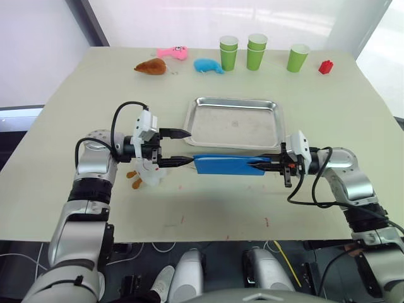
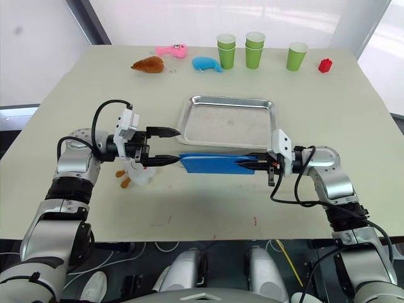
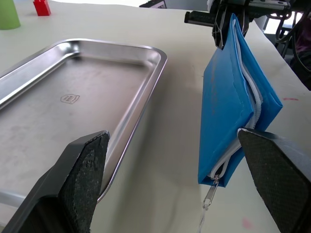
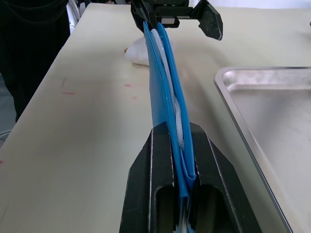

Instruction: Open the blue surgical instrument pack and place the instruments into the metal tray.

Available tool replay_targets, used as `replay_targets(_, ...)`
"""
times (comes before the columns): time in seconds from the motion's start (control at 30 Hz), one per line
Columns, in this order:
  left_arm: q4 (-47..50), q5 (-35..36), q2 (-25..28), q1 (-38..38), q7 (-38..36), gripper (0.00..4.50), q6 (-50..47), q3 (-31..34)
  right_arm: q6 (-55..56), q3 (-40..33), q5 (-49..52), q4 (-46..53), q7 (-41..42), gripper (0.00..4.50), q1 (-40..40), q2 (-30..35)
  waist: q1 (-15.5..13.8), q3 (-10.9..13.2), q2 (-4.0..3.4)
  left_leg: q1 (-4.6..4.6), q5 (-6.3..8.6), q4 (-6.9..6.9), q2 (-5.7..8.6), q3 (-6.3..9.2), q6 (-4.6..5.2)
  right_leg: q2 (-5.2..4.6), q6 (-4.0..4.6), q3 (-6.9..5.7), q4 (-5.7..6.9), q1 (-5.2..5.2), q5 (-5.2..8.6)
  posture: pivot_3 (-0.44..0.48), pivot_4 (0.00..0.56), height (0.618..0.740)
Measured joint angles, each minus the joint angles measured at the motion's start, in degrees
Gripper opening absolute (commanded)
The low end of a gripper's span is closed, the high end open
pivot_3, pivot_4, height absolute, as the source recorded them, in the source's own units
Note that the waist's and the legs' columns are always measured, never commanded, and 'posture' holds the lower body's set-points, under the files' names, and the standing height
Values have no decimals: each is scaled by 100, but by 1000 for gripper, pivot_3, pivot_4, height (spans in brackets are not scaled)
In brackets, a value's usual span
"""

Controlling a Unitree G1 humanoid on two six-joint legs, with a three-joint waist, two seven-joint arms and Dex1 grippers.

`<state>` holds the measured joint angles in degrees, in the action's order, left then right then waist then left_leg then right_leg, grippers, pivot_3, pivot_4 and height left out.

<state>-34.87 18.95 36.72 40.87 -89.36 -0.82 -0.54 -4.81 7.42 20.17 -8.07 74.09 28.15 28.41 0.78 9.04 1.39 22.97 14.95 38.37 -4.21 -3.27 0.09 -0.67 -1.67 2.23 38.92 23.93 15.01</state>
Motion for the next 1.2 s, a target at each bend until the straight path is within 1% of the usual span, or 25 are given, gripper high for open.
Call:
replay_targets(0.53, -71, -37, 148, 63, -23, 4474, 61, -51, -2, 14, -1, -11, -27, 0, 0, -74, -2, 0, 0, 0, 0, 0, 0, 1, 0, 0, 0, 0, 0, 0, 0, 0, 150, 740)
replay_targets(0.87, -50, -17, 12, 58, -26, 4474, 29, -92, -2, 57, -1, -11, -26, 0, 0, -125, -2, 0, 0, 0, 0, 0, 0, 1, 0, 0, 0, 0, 0, 0, 0, 0, 150, 740)
replay_targets(1.07, -50, 46, -17, 58, -28, 4474, -1, -231, -9, 58, -1, -9, -24, 0, 0, -126, 0, 0, 0, 0, 0, 0, 0, 1, 0, 0, 0, 0, 0, 0, 0, 0, 150, 740)
replay_targets(1.1, -46, 59, -17, 58, -28, 3959, -8, -240, -10, 58, 0, -8, -25, 0, 0, -126, -1, 0, 0, 0, 0, 0, 0, 1, 0, 0, 0, 0, 0, 0, 0, 0, 150, 740)
replay_targets(1.13, -37, 68, -17, 58, -30, 3748, -13, -250, -10, 58, 0, -8, -28, 0, 0, -126, -1, 0, 0, 0, 0, 0, 0, 1, 0, 0, 0, 0, 0, 0, 0, 0, 150, 740)
replay_targets(1.2, 13, 110, -17, 57, -33, 2716, -49, -298, -11, 57, 0, -8, -46, 0, 0, -126, -2, 0, 0, 0, 0, 0, 0, 1, 0, 0, 0, 0, 0, 0, 0, 0, 150, 740)
